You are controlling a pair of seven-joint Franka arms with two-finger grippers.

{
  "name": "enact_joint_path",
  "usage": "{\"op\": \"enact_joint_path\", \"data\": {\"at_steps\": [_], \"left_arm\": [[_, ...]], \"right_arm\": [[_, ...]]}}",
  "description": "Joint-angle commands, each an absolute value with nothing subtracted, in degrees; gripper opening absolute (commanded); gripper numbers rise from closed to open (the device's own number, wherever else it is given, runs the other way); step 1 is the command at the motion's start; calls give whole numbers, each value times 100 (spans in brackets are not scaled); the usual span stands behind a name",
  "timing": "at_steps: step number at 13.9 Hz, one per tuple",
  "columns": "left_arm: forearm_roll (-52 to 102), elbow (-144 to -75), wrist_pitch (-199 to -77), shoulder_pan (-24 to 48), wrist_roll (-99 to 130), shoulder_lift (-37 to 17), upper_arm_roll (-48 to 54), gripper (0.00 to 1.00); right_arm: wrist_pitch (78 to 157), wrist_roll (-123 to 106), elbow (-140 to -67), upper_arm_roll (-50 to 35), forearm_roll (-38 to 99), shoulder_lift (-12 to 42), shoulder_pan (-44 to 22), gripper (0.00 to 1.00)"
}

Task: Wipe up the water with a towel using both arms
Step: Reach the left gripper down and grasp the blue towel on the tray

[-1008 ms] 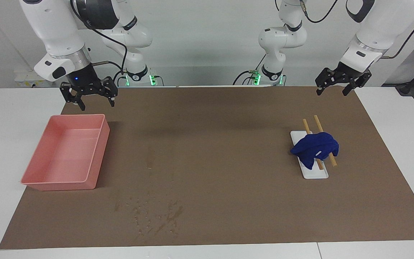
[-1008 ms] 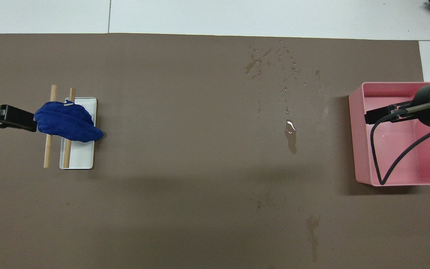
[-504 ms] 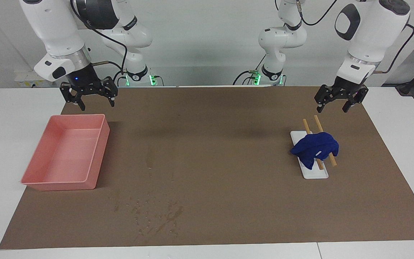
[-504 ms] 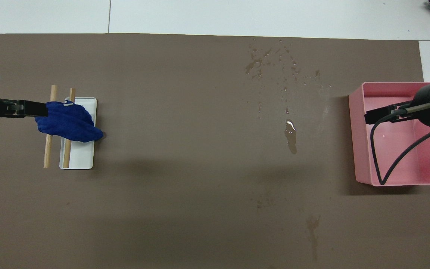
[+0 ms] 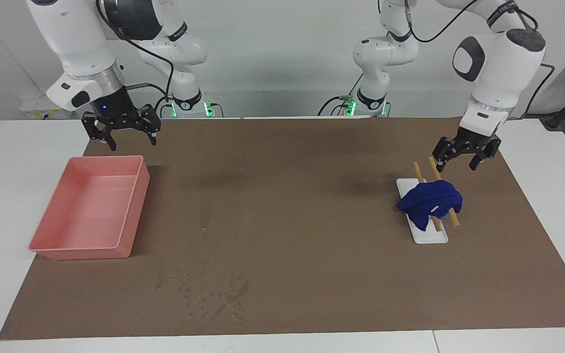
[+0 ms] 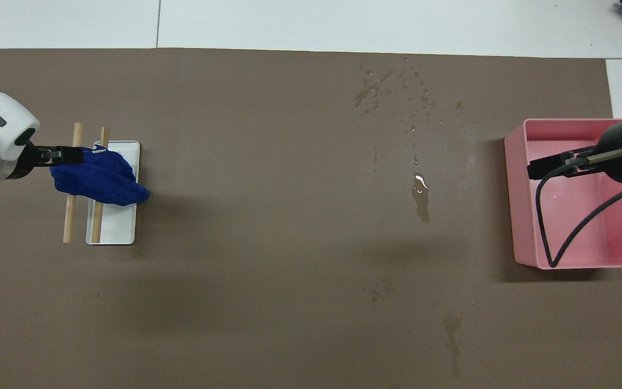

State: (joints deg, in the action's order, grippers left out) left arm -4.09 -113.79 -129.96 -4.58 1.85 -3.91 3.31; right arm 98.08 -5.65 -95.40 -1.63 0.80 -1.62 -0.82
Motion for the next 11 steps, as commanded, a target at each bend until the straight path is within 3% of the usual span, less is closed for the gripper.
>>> {"op": "enact_joint_path", "data": {"at_steps": [1,6,7,11], "left_arm": [[-615,-11513,-13166,-440,658,-360,369,100],[-615,-12031,-13579,-413,914,-273,369,90],[-615,-12058,-13570,-413,914,-264,369,80],[-641,-11866,-13343,-396,914,-308,360,0]], "right_arm": [[9835,-483,-9571,-167,114,-185,-79,100],[9835,-483,-9571,-167,106,-185,-79,100],[9835,-483,-9571,-167,105,-185,-79,100],[9835,-483,-9571,-167,106,-185,-79,100]]}}
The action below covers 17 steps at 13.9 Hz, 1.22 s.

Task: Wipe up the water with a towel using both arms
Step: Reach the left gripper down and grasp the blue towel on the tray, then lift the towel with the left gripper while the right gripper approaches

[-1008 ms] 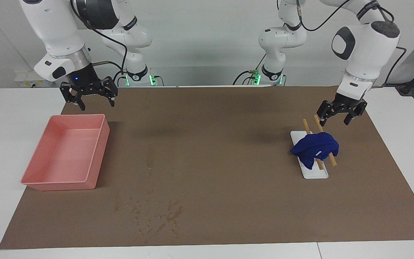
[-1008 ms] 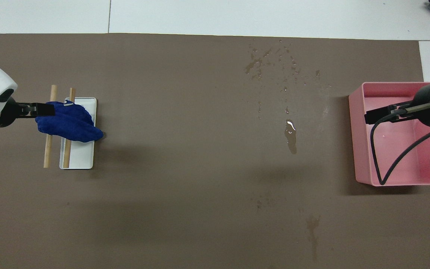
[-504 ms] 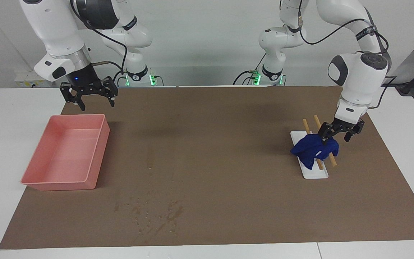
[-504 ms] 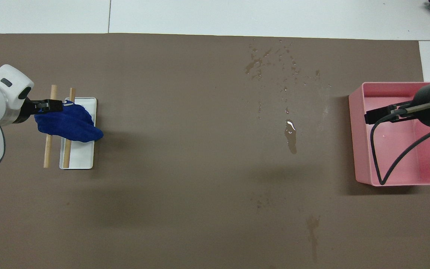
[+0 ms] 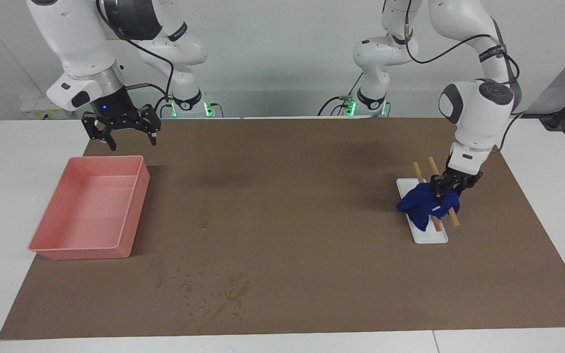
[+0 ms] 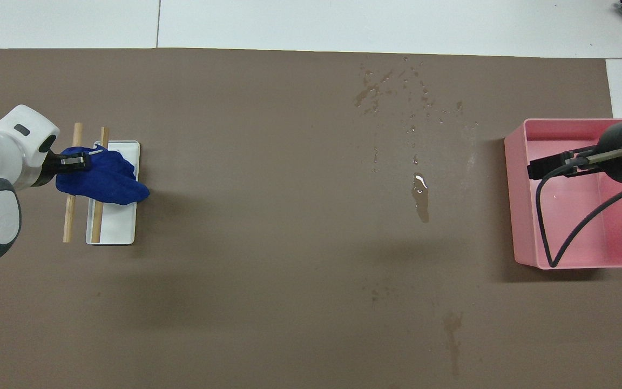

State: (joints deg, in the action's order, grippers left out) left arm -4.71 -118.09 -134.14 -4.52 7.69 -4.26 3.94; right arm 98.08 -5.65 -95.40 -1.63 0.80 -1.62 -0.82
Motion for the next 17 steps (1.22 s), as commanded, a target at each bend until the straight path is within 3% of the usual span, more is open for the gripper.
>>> {"op": "enact_joint_path", "data": {"at_steps": [1,11,14,17], "left_arm": [[-650,-11778,-13255,-413,905,-325,369,0],[-642,-11225,-12525,-290,958,-343,387,0],[-232,-10540,-11727,-246,1851,-474,439,0],[1437,-9837,-11111,-167,2966,-519,422,0]], "right_arm": [[9835,-483,-9571,-167,105,-185,-79,100],[9835,-483,-9571,-167,105,-185,-79,100],[9835,-483,-9571,-167,106,-185,-79,100],[9852,-492,-9597,-167,114,-193,-79,100]]}}
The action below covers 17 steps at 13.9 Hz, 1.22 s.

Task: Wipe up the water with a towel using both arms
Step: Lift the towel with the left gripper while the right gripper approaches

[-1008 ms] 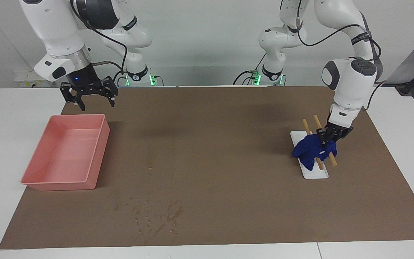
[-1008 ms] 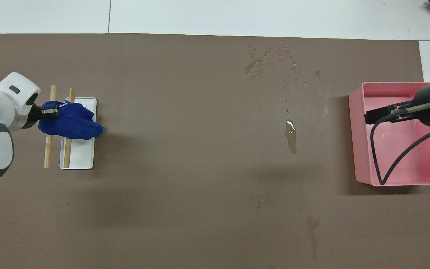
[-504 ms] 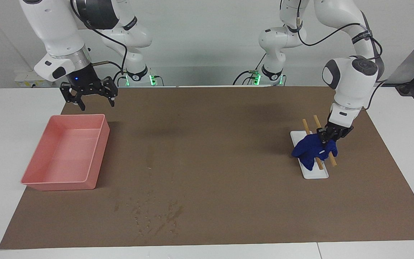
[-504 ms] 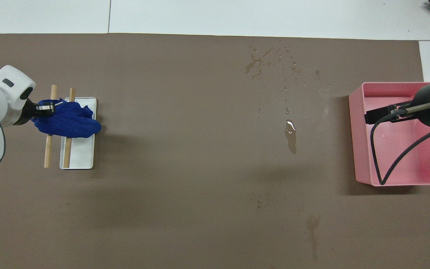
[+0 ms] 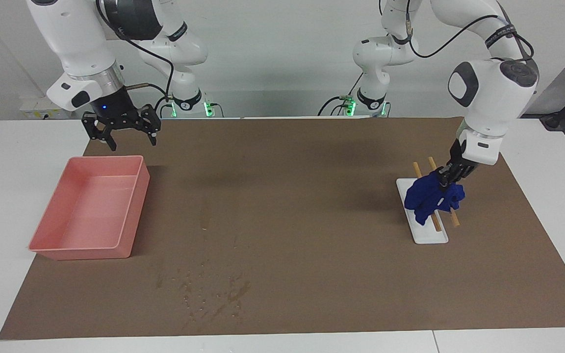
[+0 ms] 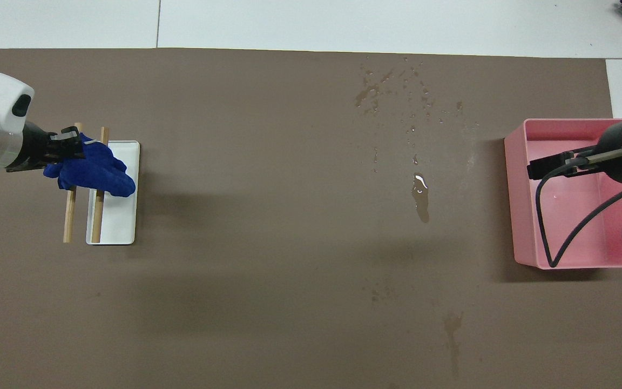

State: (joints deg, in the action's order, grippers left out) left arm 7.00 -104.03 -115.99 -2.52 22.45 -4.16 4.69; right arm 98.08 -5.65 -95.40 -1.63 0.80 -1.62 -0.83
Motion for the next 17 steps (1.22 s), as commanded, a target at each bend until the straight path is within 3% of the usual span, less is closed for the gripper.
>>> {"op": "enact_joint_path", "data": {"at_steps": [1,7,13,17], "left_arm": [[1728,-9800,-11075,-158,3606,-484,448,0],[3619,-9922,-11573,25,7782,-352,1414,0],[3771,-10511,-13742,1413,9832,-316,1424,0],[3771,-10714,-14817,1994,10792,-325,1415,0]], "right_arm": [[9861,-501,-9624,-167,114,-202,-79,100],[9870,-11,-9843,-184,473,-281,-88,100],[9940,2578,-9976,-229,2150,-290,-333,100],[10765,4242,-10396,-237,3328,-316,-545,100]]}}
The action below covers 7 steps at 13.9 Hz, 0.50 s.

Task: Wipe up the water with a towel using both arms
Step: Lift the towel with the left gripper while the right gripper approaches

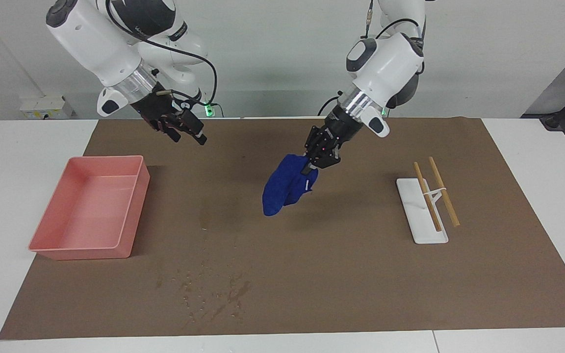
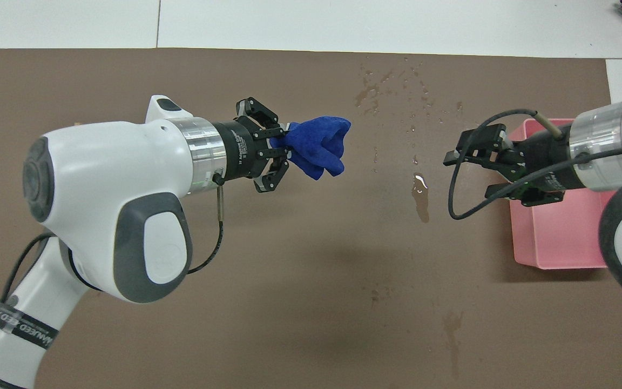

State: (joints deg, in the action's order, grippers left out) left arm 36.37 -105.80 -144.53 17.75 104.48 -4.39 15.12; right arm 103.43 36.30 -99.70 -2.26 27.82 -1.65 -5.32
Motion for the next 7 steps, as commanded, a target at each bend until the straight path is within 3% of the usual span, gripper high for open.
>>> {"op": "enact_joint_path", "data": {"at_steps": [1,7], "left_arm": [[3771,-10714,-14818,2073,10836,-325,1415,0],[3771,-10705,-14845,2443,11258,-325,1415,0]], "right_arm": [[10932,4437,-10502,-237,3557,-325,-554,100],[12442,5836,-10722,-237,4693,-123,-1149,100]]}}
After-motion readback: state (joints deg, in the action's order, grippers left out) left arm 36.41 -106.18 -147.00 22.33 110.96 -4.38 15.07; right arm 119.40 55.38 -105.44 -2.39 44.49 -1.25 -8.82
